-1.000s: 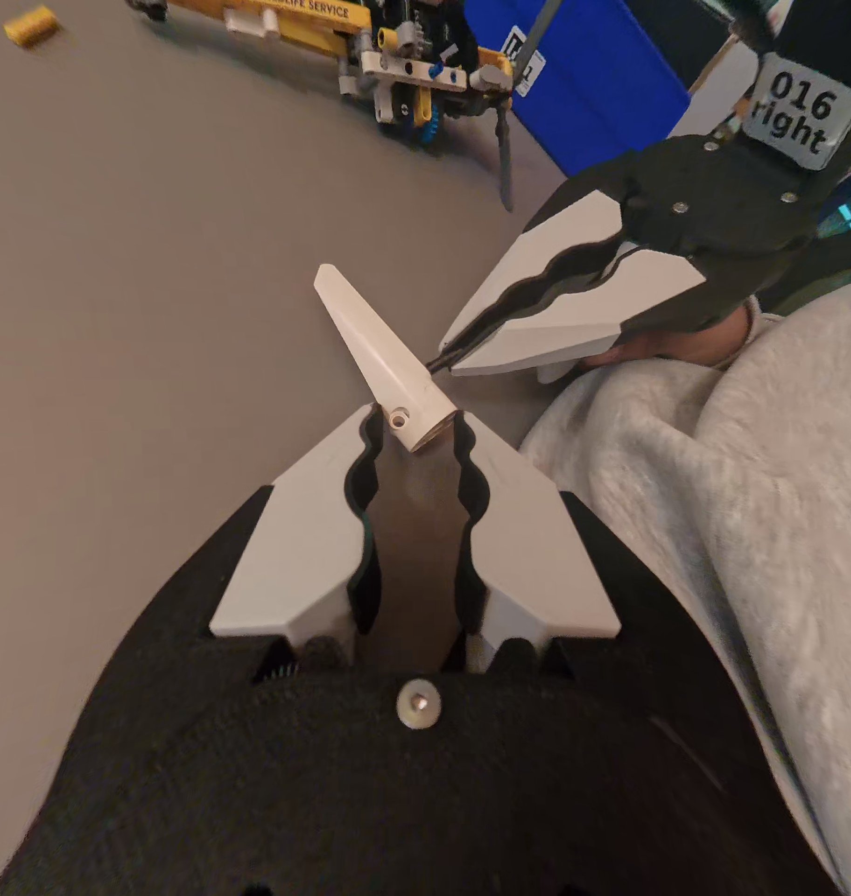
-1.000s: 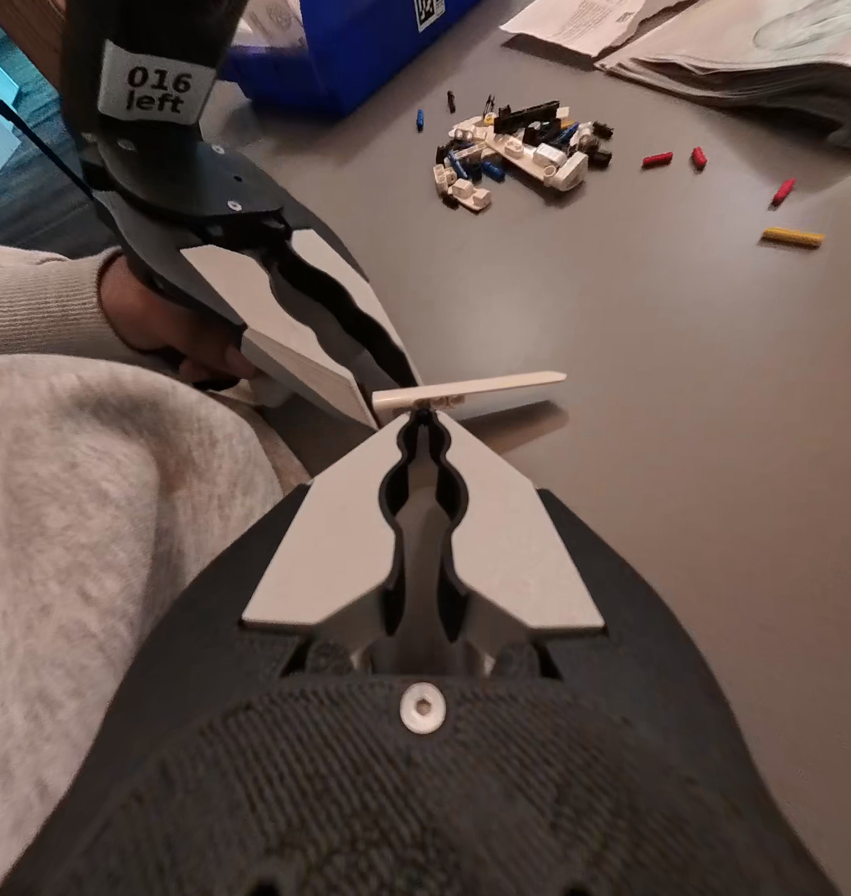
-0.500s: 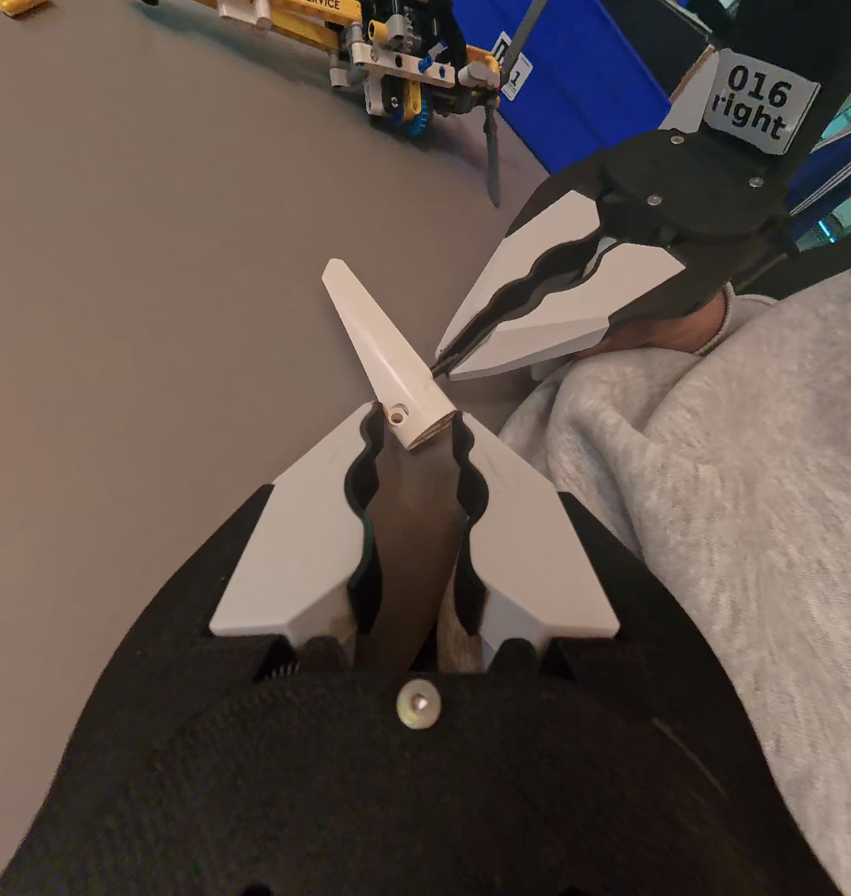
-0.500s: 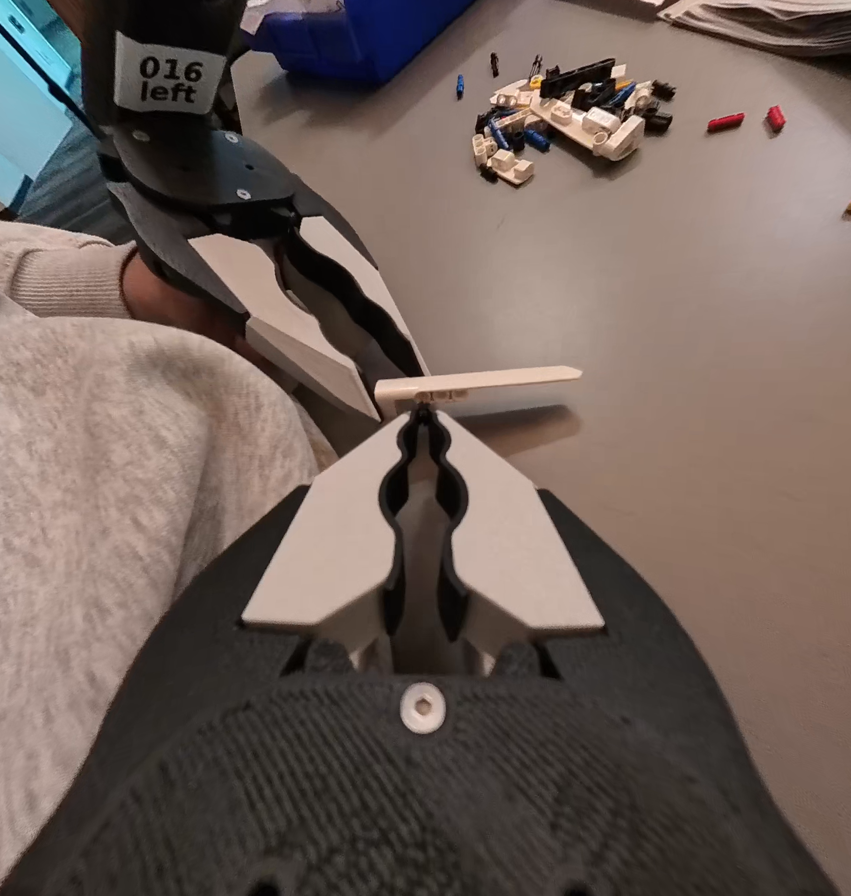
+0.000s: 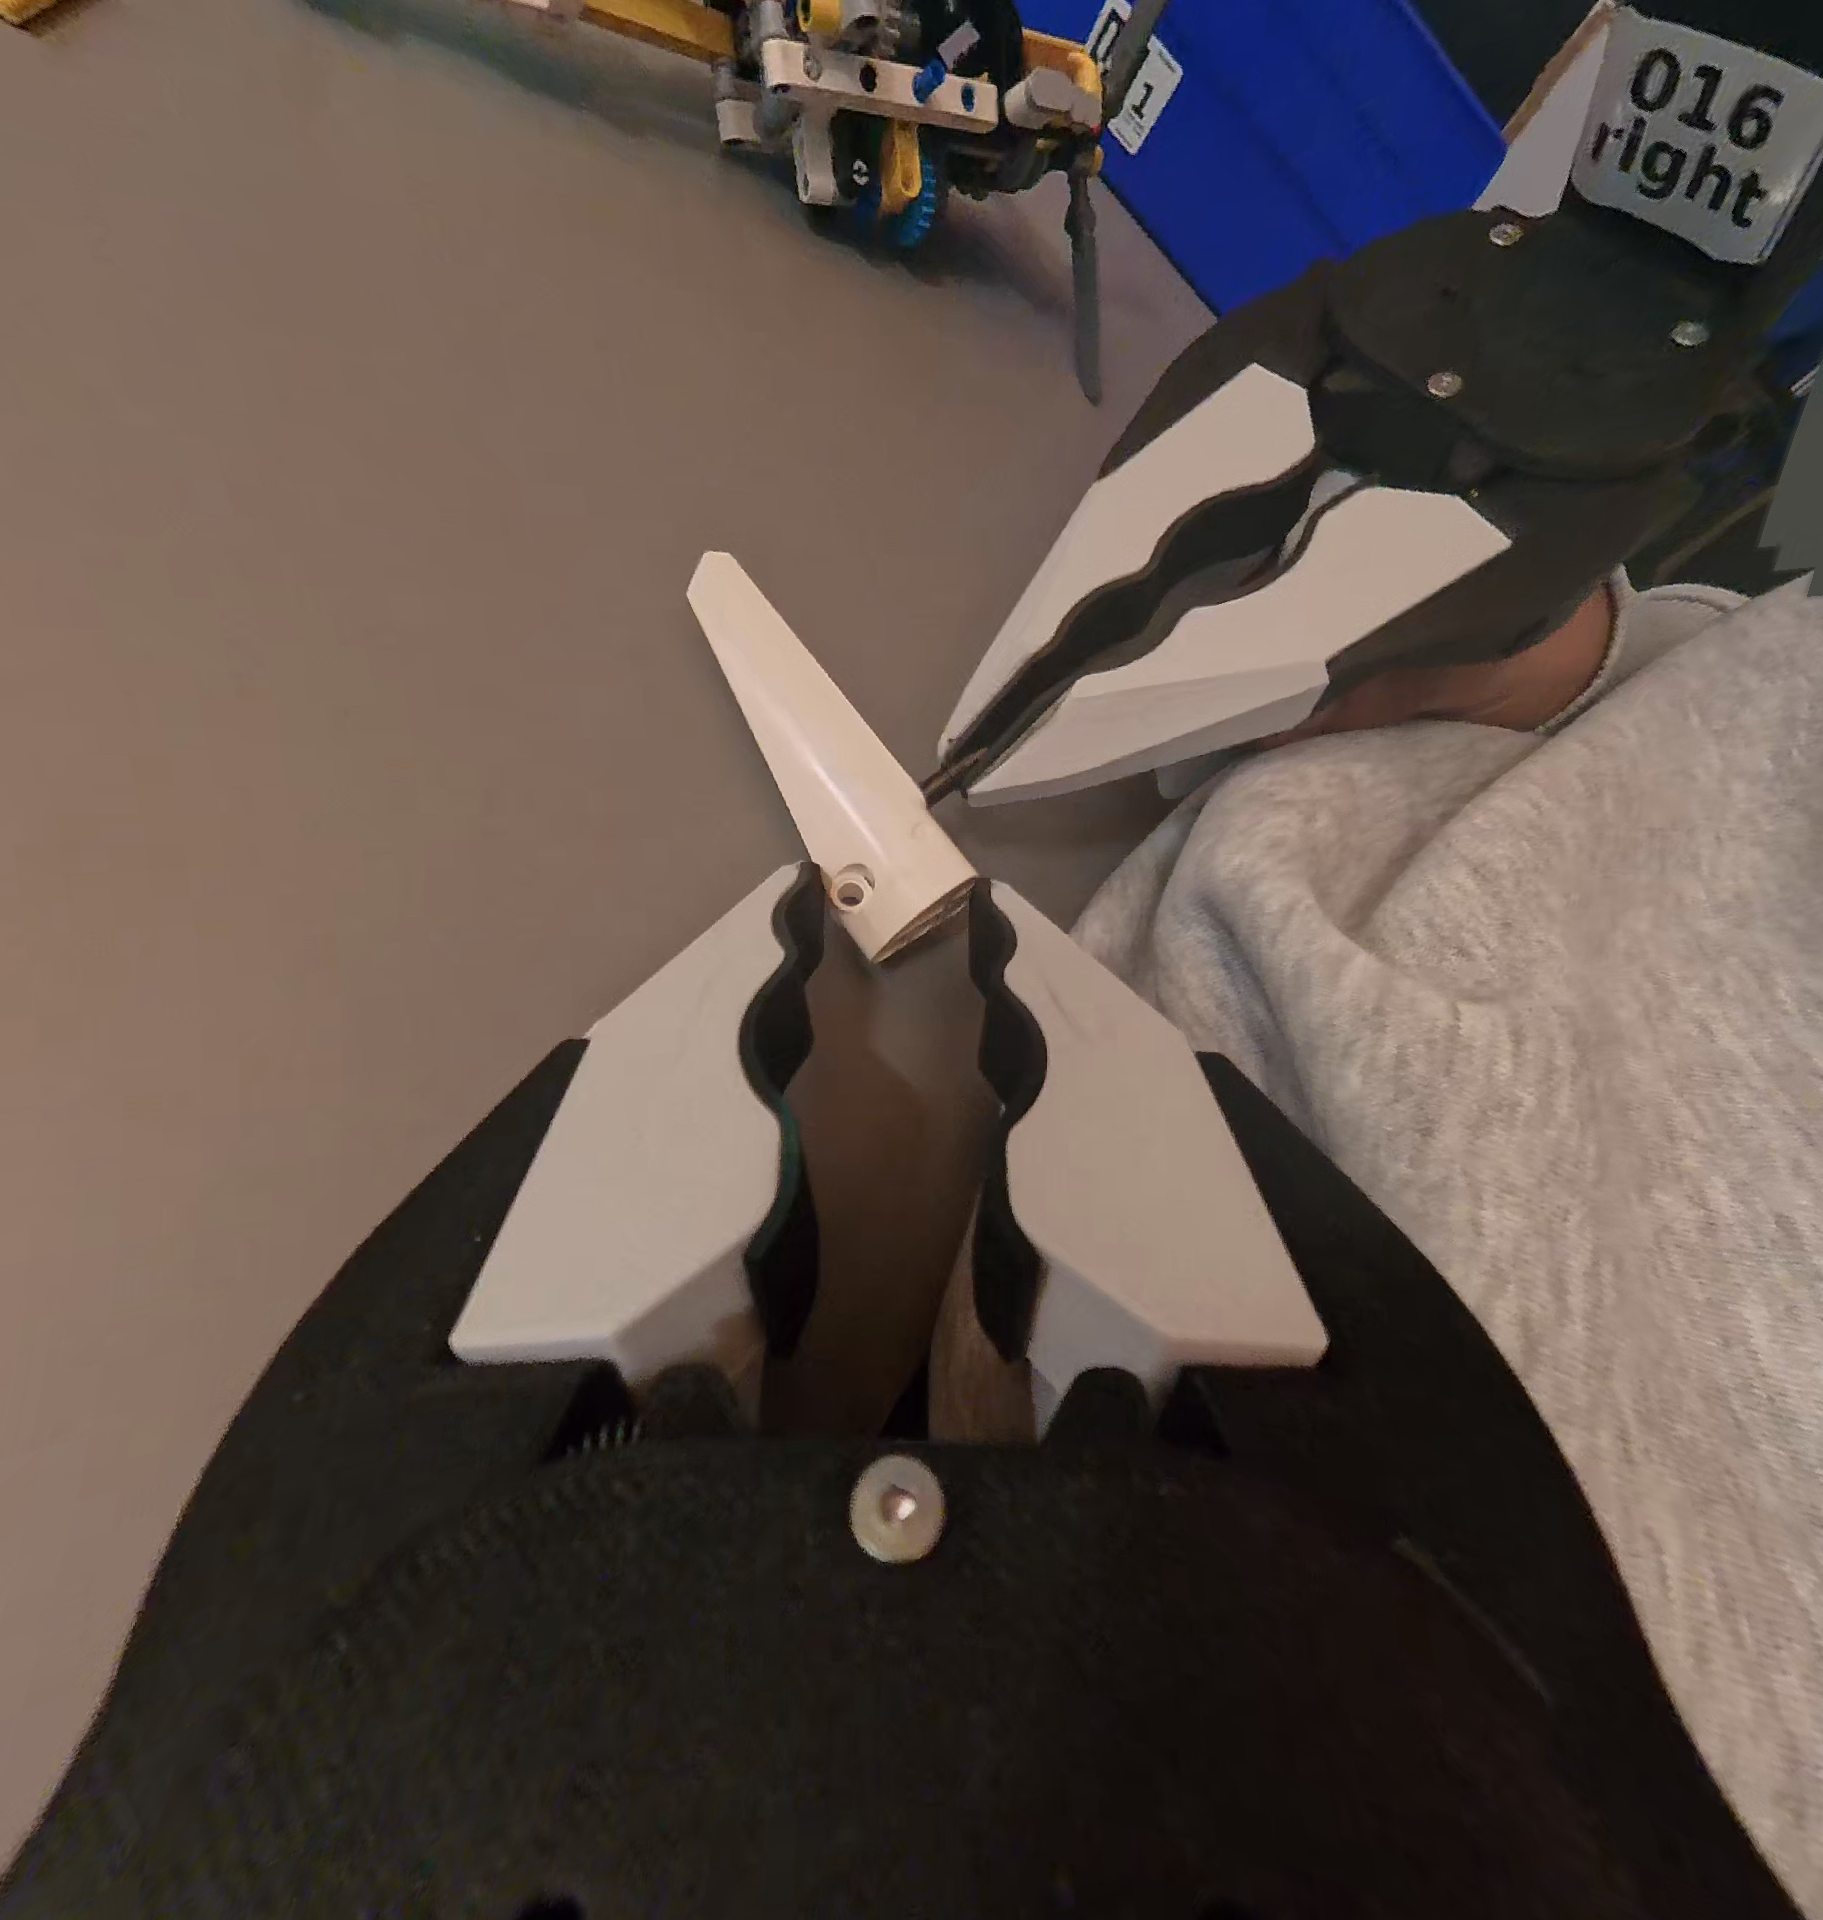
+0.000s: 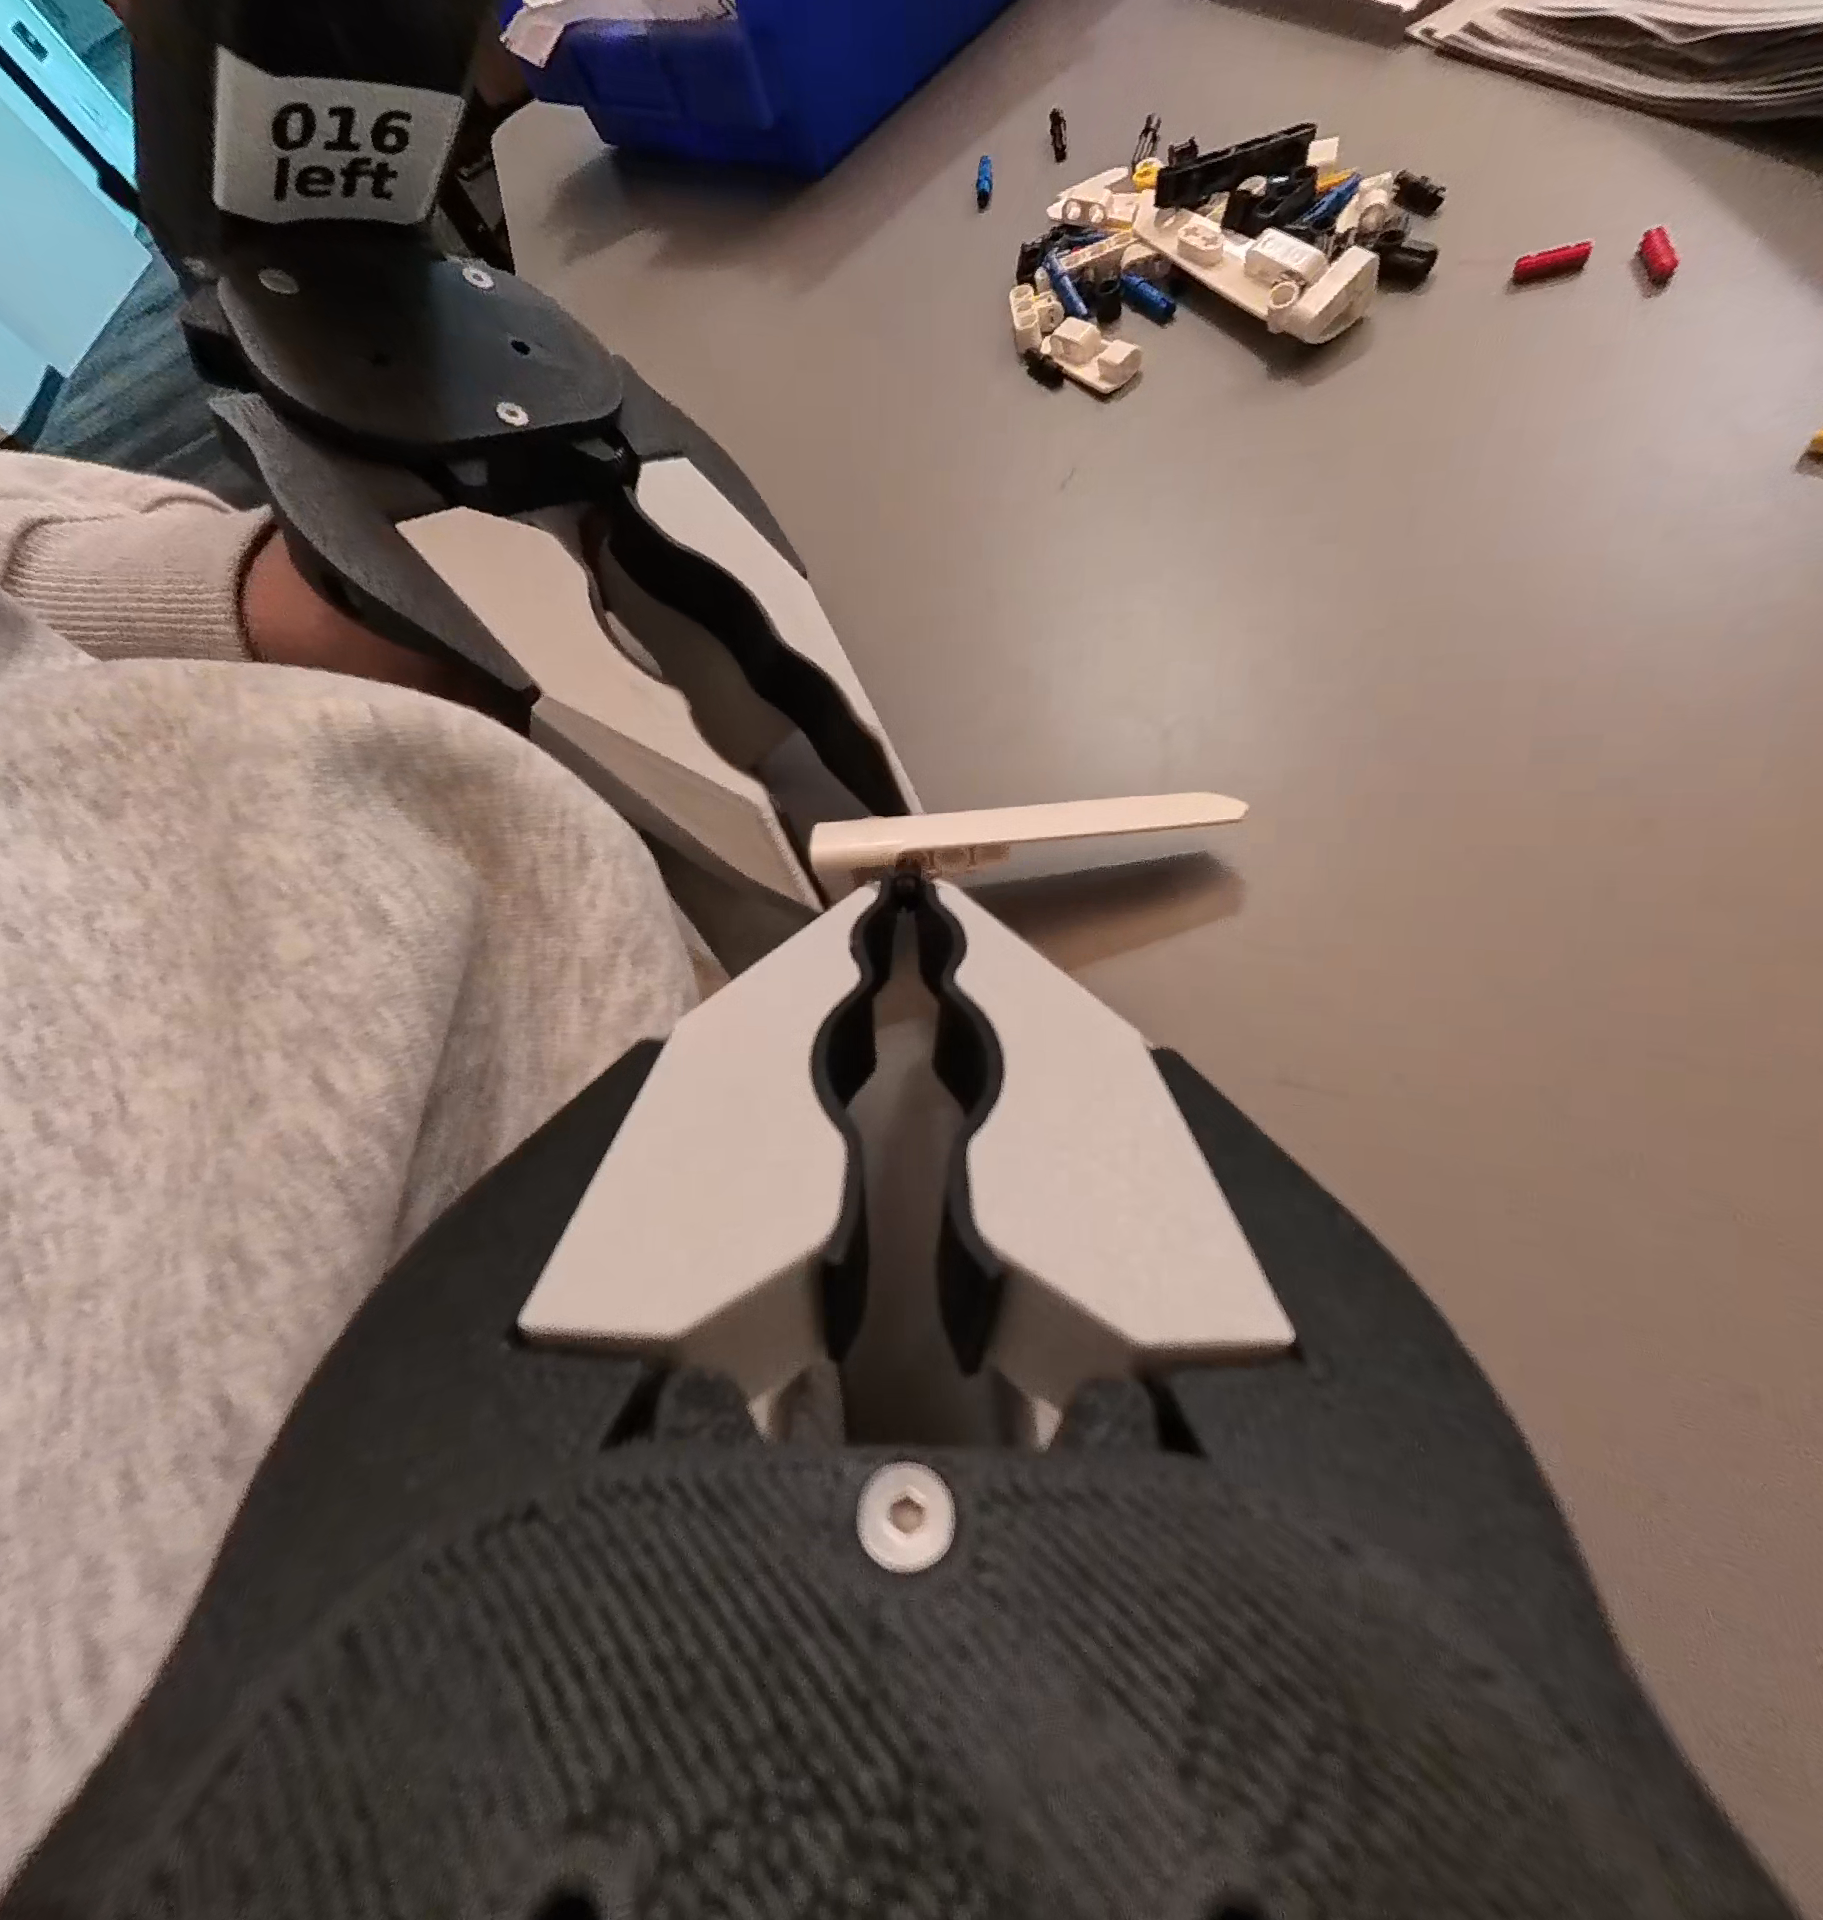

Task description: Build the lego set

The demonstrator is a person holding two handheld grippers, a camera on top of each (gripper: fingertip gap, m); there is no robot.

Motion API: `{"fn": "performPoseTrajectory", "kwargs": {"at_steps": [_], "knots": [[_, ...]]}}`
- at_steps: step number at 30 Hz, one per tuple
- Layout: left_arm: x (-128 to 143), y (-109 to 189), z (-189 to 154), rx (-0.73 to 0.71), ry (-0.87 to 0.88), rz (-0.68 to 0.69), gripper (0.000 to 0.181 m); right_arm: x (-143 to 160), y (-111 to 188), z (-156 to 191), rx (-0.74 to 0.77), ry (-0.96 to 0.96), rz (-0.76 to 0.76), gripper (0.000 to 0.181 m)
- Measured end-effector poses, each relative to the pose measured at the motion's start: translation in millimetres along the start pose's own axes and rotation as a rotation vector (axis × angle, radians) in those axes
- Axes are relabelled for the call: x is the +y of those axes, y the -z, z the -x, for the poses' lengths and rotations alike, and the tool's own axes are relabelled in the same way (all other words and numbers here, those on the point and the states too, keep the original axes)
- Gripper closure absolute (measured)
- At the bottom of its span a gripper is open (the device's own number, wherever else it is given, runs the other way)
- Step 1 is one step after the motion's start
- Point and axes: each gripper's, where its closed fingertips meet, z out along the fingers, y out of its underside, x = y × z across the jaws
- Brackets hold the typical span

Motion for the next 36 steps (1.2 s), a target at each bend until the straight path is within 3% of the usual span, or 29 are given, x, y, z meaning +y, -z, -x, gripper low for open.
{"fn": "performPoseTrajectory", "kwargs": {"at_steps": [20,36], "knots": [[6.3,-1.7,-6.3,-0.035,0.001,0.012,0.156,5.0,0.9,5.4,-0.065,0.081,0.044,0.178],[9.2,-3.8,-4.5,-0.076,-0.036,0.046,0.155,8.9,-0.3,3.7,-0.157,-0.145,0.066,0.178]]}}
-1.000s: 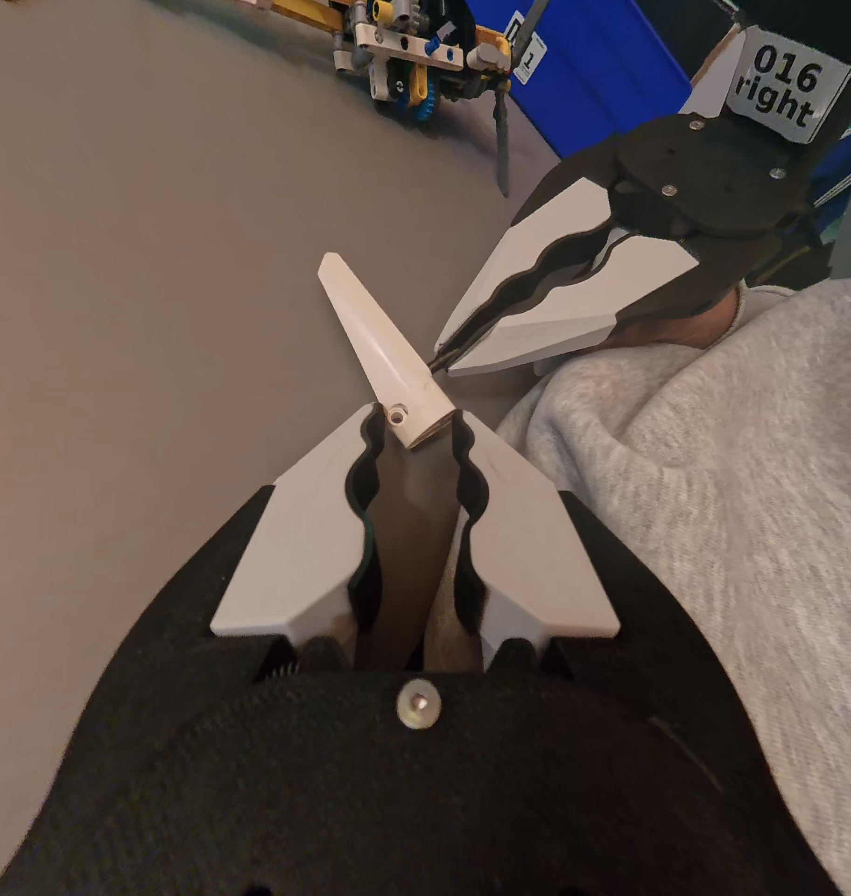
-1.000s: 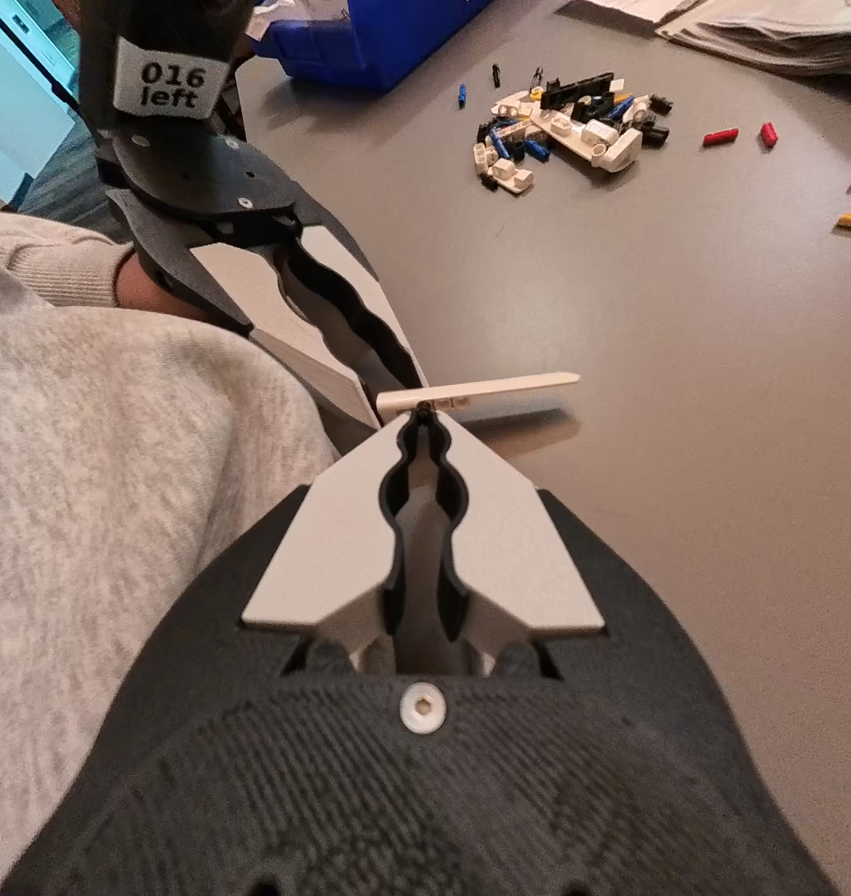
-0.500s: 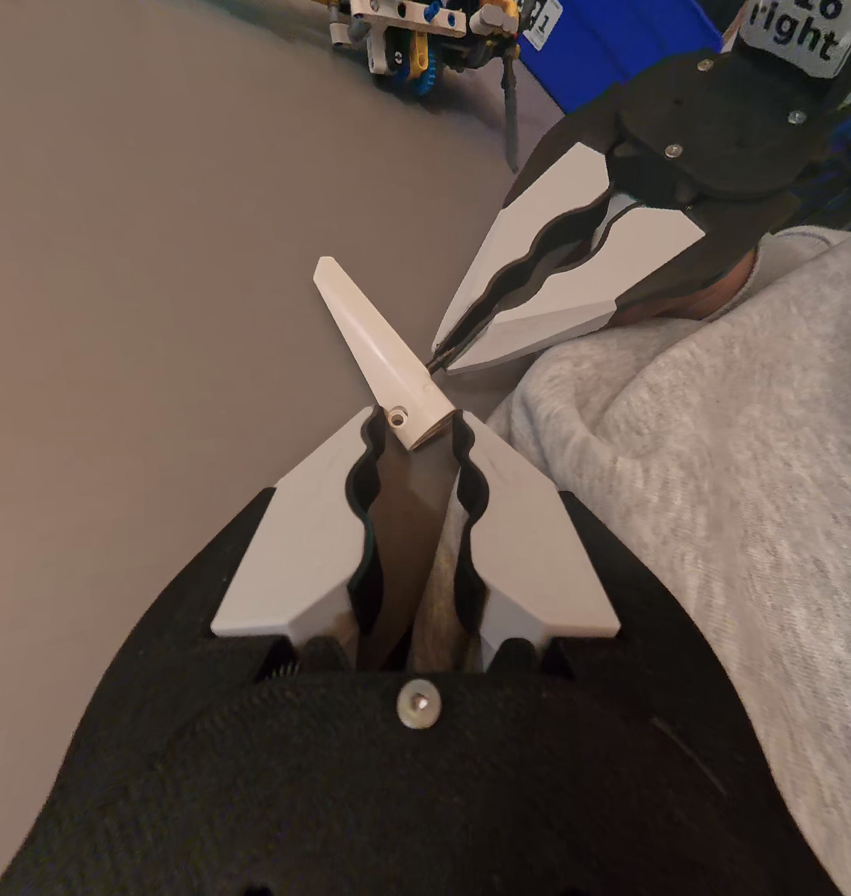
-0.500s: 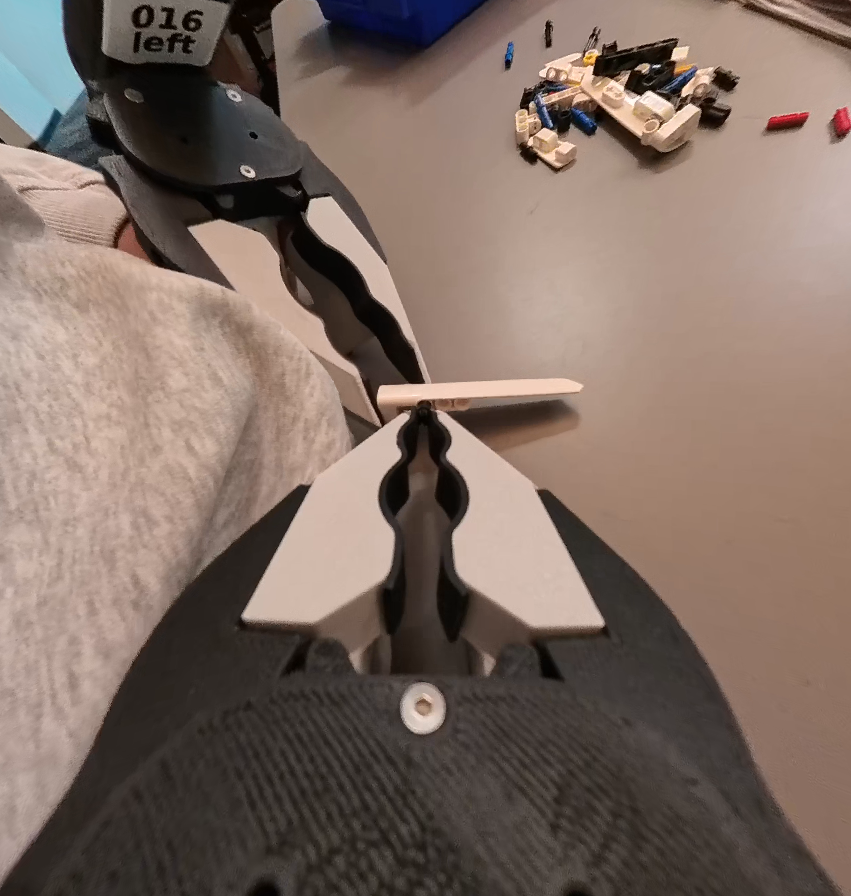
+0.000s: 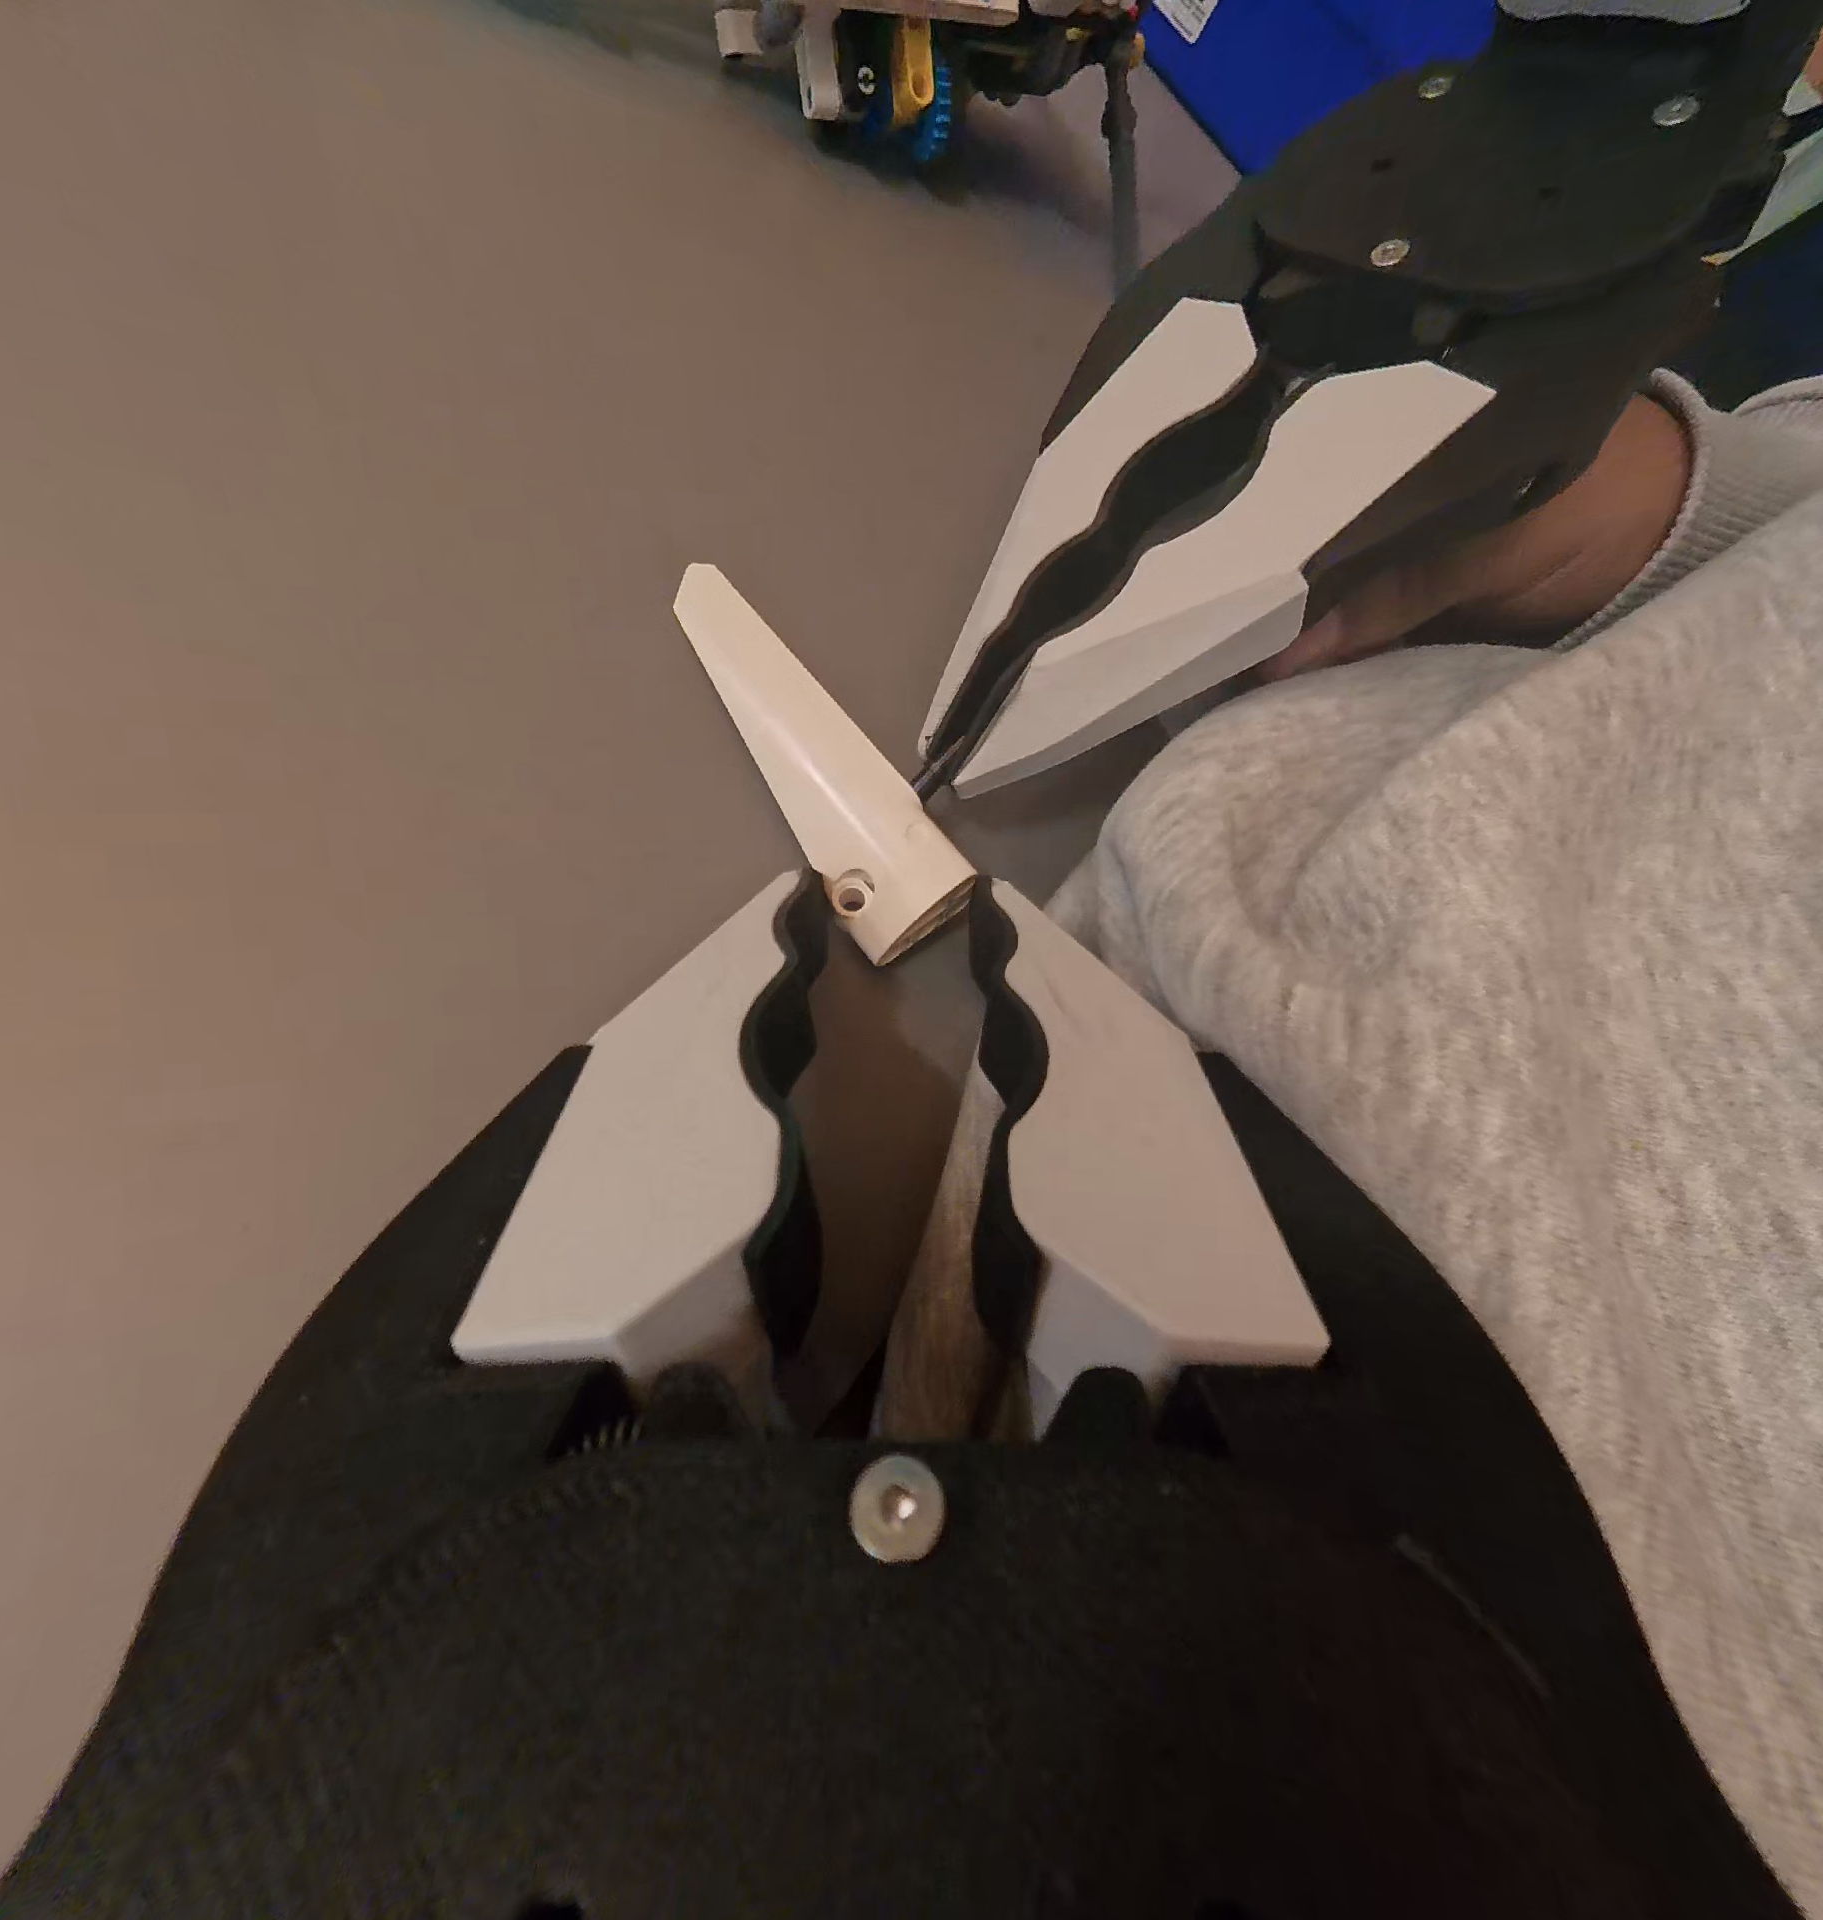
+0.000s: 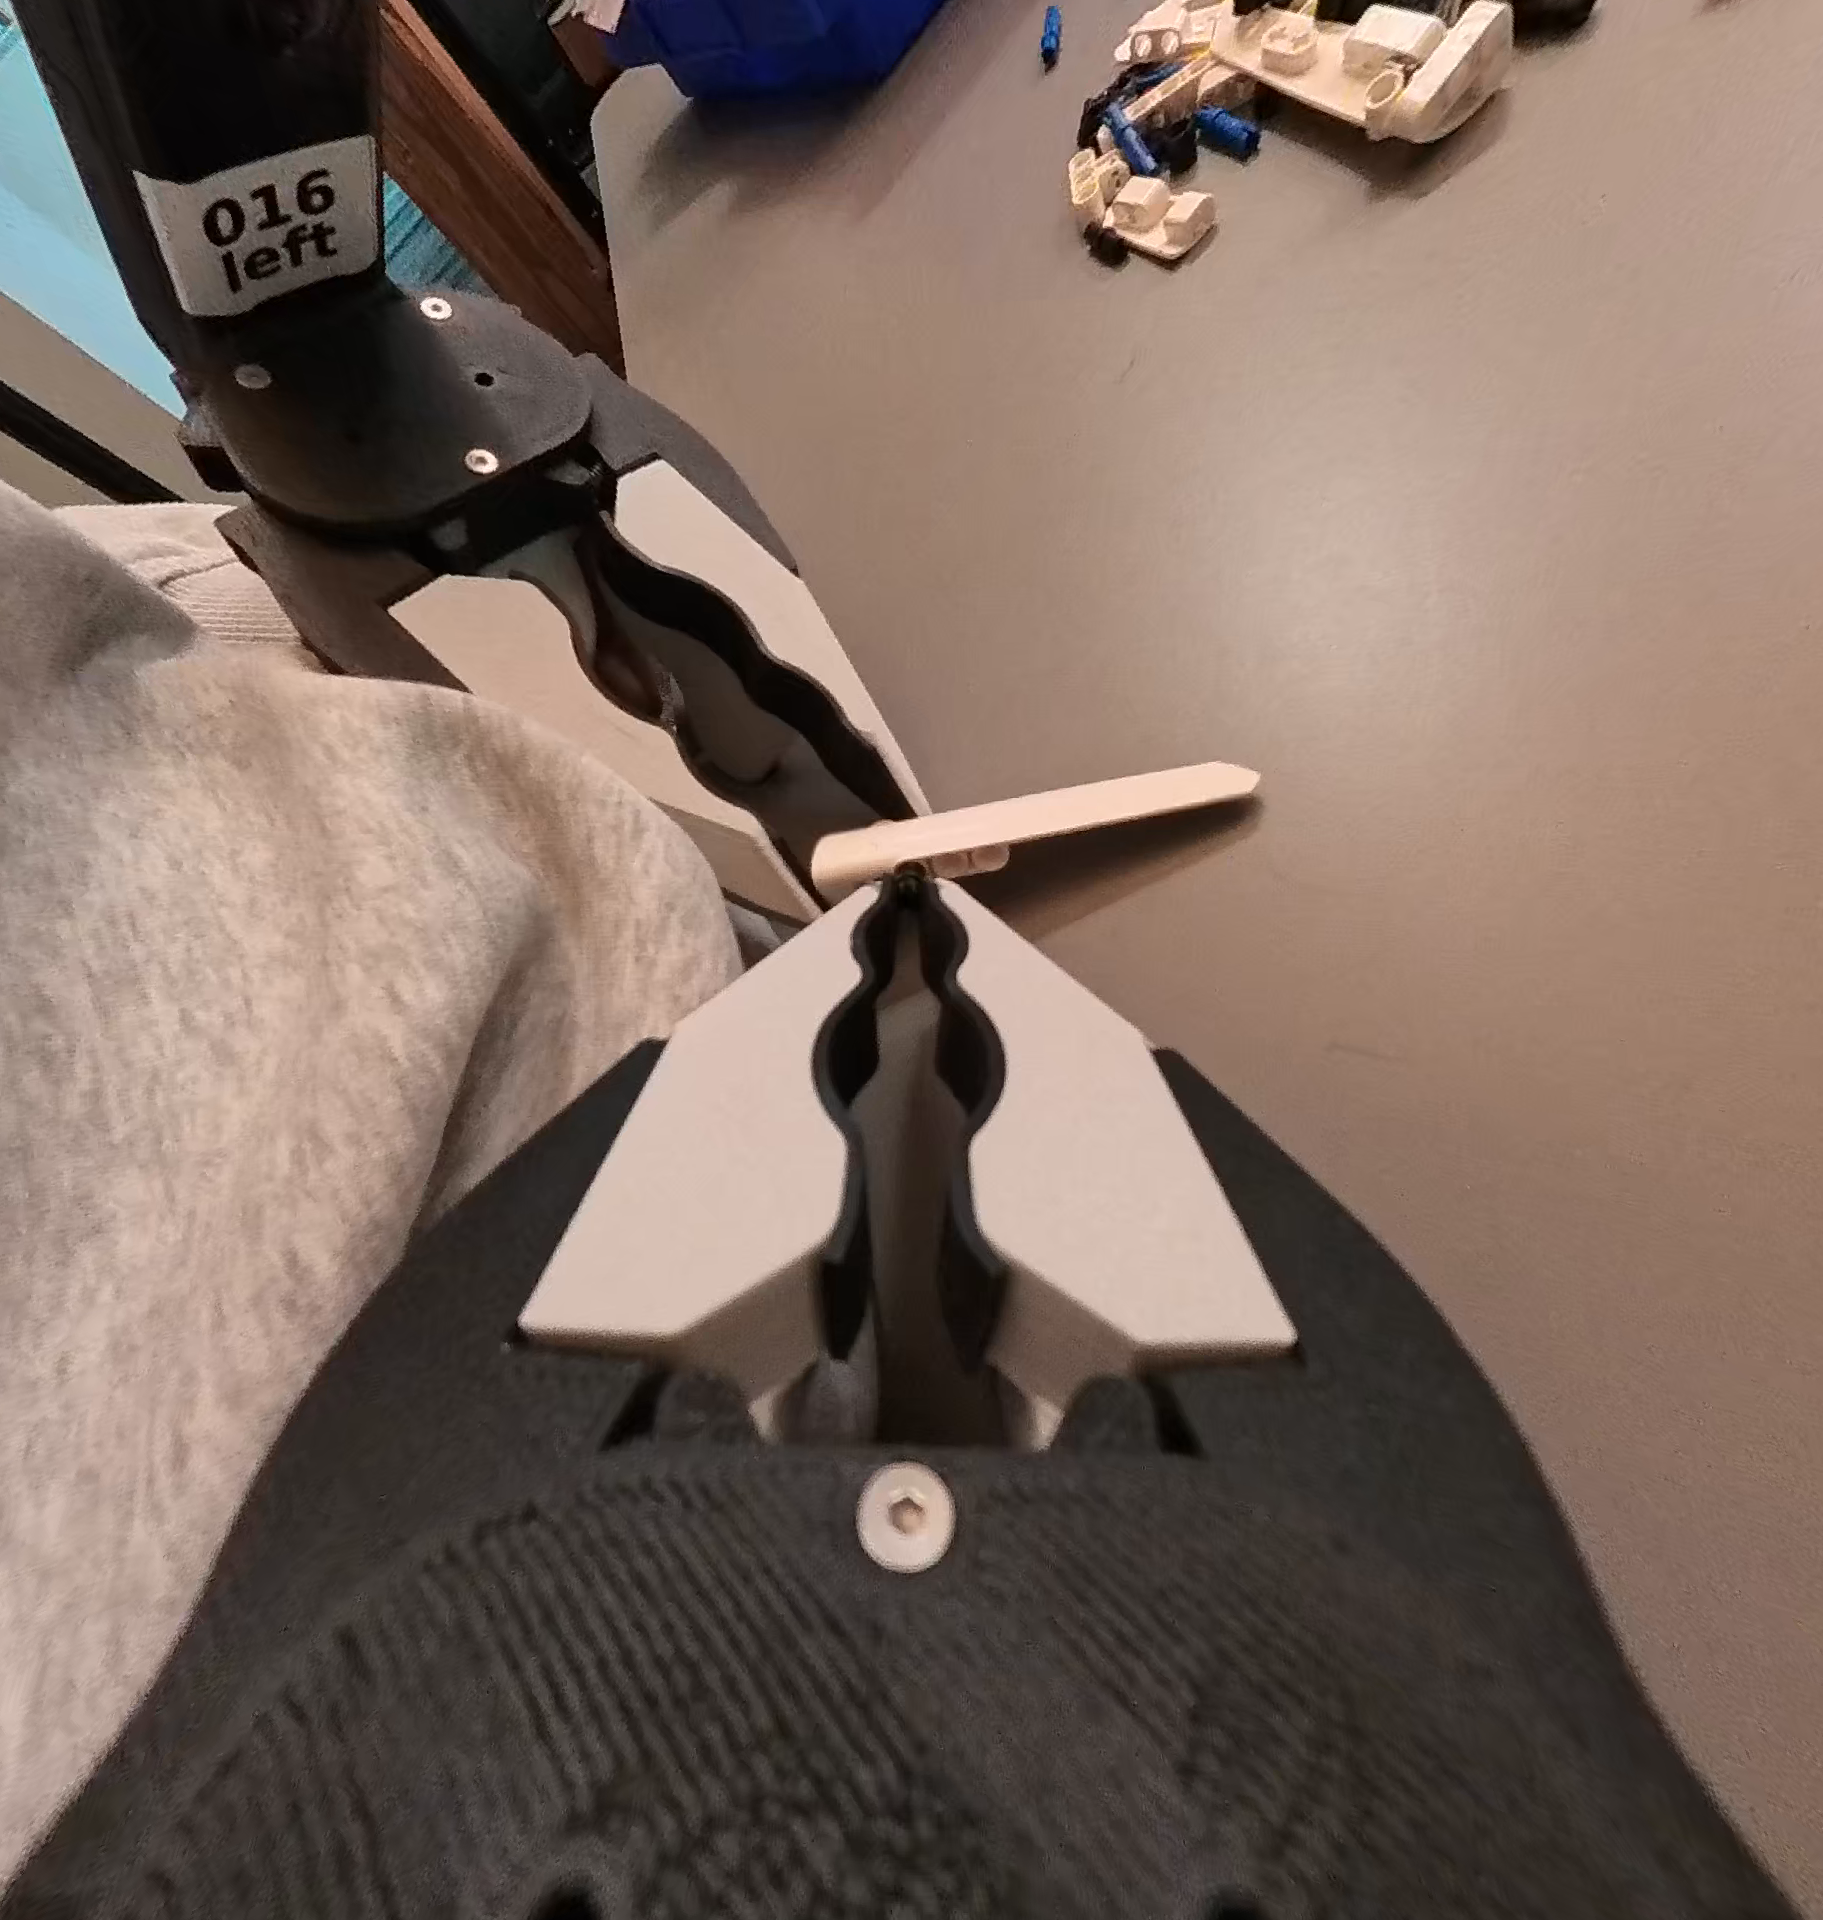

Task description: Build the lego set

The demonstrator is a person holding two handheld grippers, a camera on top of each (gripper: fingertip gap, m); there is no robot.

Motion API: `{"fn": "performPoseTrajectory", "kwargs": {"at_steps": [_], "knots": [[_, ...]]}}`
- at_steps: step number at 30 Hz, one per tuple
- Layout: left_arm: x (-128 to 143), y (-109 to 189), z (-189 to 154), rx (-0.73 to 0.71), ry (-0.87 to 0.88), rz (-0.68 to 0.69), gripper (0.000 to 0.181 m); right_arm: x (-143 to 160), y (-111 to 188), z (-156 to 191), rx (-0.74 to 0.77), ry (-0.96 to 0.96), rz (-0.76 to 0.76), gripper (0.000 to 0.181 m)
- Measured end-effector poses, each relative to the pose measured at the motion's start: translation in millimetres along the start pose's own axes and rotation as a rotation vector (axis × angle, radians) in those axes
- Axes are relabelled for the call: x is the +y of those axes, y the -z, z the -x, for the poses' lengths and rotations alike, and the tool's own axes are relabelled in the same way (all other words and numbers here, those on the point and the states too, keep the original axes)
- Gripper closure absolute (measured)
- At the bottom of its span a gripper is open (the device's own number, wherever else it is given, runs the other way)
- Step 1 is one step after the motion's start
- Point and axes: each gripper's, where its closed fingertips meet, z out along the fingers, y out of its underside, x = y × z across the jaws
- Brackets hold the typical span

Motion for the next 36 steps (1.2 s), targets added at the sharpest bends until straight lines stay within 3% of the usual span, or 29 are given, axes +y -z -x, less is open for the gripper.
{"fn": "performPoseTrajectory", "kwargs": {"at_steps": [6,22,32,36], "knots": [[-5.9,4.1,0.4,0.079,0.118,-0.07,0.156,-6.8,0.3,1.0,0.03,0.151,-0.011,0.178],[-0.8,-0.6,2.9,-0.007,0.031,-0.002,0.156,0.2,-1.3,-1.8,0.025,0.369,0.077,0.178],[-3.6,0.4,4.8,0.017,0.095,-0.028,0.155,-5.0,-2.2,-3.1,-0.014,0.172,0.043,0.178],[-3.7,0.4,4.6,0.019,0.094,-0.028,0.155,-5.3,-2.0,-3.4,-0.088,-0.051,0.017,0.178]]}}
